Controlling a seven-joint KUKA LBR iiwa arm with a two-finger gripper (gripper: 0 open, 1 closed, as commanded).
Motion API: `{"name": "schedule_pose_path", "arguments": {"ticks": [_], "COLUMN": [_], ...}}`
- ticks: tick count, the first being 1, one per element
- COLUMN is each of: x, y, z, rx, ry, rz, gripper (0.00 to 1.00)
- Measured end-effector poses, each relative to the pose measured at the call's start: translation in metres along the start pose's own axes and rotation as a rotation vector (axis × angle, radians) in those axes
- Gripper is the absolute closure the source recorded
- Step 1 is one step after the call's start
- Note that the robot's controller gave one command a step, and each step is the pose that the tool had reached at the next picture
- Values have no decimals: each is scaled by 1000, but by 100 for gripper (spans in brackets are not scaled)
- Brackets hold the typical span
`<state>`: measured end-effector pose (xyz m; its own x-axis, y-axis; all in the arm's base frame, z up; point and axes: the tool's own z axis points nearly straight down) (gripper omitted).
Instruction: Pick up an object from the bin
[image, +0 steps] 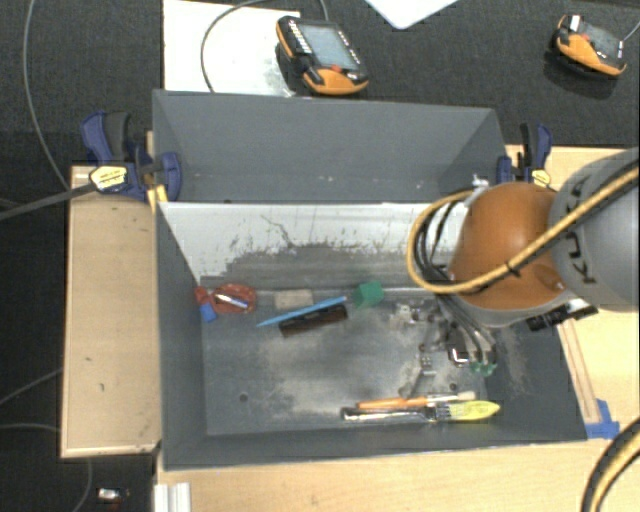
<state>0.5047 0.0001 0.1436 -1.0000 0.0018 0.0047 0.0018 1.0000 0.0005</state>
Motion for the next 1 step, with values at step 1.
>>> {"name": "schedule_pose_path", "arguments": {"ticks": [1], "x": [-2], "y": [0], "z": [-3], "rx": [0], "ry": [-7], "rz": [0], "gripper": [0]}}
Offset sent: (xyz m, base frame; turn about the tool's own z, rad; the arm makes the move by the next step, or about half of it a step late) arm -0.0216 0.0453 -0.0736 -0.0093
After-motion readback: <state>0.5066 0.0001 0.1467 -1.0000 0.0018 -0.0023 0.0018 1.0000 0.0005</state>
